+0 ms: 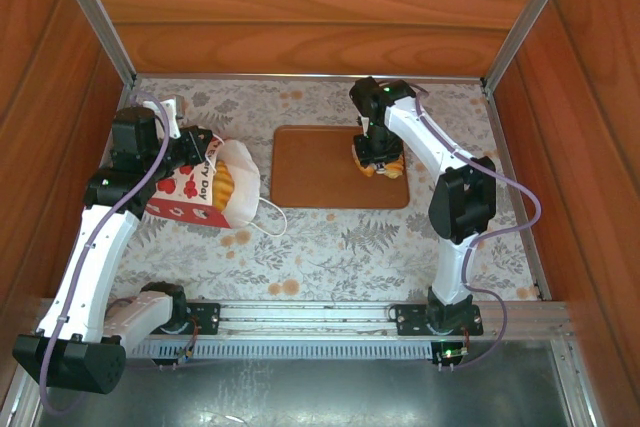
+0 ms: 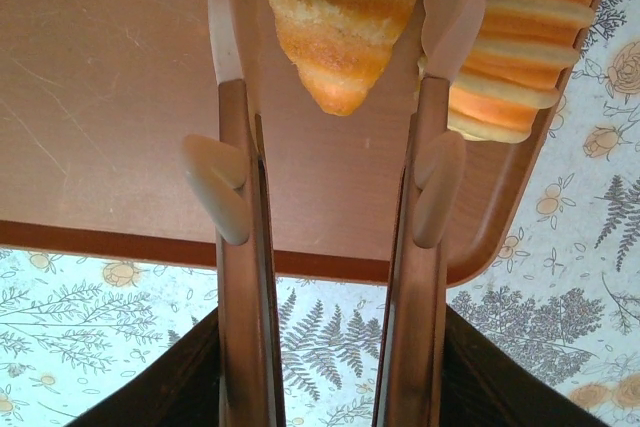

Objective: Take the fake bread out of the paper bag

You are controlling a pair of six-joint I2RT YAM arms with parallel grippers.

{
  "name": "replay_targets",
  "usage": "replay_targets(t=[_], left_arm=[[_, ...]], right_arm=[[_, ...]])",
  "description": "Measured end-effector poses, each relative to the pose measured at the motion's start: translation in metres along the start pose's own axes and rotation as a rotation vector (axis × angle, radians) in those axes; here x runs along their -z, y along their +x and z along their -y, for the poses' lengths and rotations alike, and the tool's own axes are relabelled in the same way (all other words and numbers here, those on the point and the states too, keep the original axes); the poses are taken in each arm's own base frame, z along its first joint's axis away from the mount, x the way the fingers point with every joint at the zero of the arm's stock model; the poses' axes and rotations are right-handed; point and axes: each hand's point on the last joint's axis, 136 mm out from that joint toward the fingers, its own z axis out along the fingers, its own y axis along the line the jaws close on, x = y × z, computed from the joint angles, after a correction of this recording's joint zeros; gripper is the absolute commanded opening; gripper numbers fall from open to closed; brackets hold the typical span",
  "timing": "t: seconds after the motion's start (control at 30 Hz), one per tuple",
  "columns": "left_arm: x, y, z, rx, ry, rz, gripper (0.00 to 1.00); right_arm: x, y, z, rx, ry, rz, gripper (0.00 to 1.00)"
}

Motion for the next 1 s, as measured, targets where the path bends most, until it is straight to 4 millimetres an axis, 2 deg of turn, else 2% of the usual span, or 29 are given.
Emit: replay_targets(t=[0.8, 1.0], left_arm=[[-0.001, 0.001, 0.001, 0.004, 0.008, -0.006, 0.00], [-0.001, 0.001, 0.001, 0.004, 0.009, -0.006, 0.00]], right_arm=[[0.000, 0.000, 0.001, 0.005, 0.006, 0.003, 0.53], [0.015, 0.005, 0.001, 0.019, -0.020, 0.058, 0.53]])
